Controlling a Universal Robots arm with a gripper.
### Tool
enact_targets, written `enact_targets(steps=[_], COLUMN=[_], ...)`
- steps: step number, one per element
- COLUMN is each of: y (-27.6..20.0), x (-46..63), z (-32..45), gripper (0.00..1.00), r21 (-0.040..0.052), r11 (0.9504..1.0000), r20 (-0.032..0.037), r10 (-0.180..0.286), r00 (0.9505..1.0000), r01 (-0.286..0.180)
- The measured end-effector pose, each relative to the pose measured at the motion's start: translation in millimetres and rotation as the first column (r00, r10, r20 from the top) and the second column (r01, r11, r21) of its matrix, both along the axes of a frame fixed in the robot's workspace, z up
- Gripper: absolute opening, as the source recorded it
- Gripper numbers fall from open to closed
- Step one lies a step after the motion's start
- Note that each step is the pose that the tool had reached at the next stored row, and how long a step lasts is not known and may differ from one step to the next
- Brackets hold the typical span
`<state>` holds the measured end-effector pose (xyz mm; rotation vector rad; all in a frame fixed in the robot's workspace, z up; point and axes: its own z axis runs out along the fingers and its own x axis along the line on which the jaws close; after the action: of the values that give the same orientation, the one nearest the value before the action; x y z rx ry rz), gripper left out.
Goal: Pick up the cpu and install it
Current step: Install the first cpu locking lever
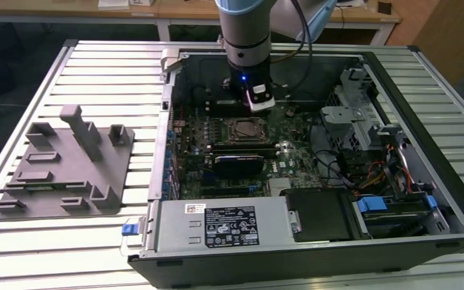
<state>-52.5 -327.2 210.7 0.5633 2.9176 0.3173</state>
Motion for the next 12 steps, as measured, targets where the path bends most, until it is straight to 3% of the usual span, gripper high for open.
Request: enact_targets(steps=[3, 5, 10, 12], y=[0.0, 0.2, 0.3, 0.2], x=[0.0, 0.4, 3.3, 4.8], z=[6.7, 9.0, 11.7, 12.0], gripper=[0.11, 0.11, 0.11, 0.11], r21=[-0.0027, -0.0123, -0.0706, -0.1012], r11=[1.0000, 0.9999, 0.9975, 0.9949], r20=[0.0000, 0.0004, -0.0048, -0.0115], r10=[0.000, 0.000, 0.000, -0.001], r00=[1.0000, 1.0000, 1.0000, 0.9999], r01=[0.000, 0.000, 0.000, 0.000])
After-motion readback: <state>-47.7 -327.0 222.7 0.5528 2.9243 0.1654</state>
